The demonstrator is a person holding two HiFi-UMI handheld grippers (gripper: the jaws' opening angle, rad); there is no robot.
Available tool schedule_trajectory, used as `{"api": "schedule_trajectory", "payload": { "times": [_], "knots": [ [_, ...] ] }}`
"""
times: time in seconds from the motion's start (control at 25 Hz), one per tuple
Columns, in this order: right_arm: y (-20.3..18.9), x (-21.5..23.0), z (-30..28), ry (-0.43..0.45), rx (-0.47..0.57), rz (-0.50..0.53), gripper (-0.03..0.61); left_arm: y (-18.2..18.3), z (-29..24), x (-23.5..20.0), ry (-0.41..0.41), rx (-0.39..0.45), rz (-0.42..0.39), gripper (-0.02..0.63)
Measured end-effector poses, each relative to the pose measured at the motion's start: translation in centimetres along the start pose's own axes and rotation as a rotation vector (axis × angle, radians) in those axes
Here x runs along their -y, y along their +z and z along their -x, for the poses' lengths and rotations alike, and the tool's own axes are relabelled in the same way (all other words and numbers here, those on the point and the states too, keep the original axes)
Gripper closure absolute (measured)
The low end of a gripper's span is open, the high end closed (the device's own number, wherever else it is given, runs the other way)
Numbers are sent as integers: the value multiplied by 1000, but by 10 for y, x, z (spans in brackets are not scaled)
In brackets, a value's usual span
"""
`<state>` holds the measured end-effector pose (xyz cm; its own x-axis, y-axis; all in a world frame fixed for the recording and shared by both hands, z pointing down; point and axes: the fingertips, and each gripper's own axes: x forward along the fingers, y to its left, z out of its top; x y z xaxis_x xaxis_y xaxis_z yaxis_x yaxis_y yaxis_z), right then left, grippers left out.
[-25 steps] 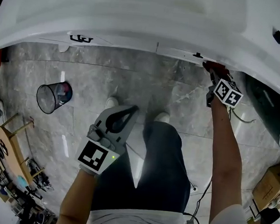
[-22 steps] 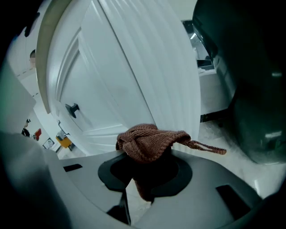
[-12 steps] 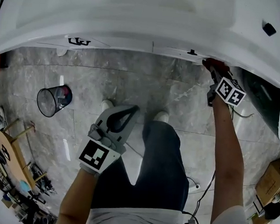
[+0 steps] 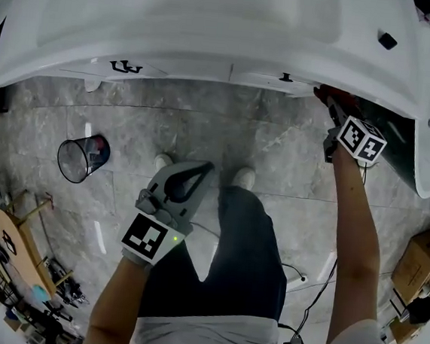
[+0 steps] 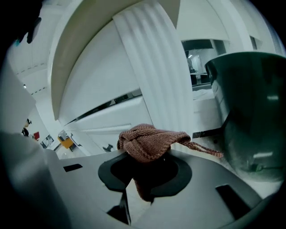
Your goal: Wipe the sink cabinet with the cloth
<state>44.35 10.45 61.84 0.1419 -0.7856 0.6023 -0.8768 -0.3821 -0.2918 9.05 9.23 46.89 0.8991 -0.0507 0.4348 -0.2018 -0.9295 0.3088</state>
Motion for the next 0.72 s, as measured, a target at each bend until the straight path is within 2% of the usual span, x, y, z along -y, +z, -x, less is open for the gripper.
{"api": "schedule_trajectory", "payload": {
  "times": [0.44,0.72],
  "knots": [
    [49,-21,42,-47,33,27,479,17,26,9,-27,27,10,603],
    [62,-27,49,-91,55,35,479,20,33,7,-32,47,18,603]
  ]
}}
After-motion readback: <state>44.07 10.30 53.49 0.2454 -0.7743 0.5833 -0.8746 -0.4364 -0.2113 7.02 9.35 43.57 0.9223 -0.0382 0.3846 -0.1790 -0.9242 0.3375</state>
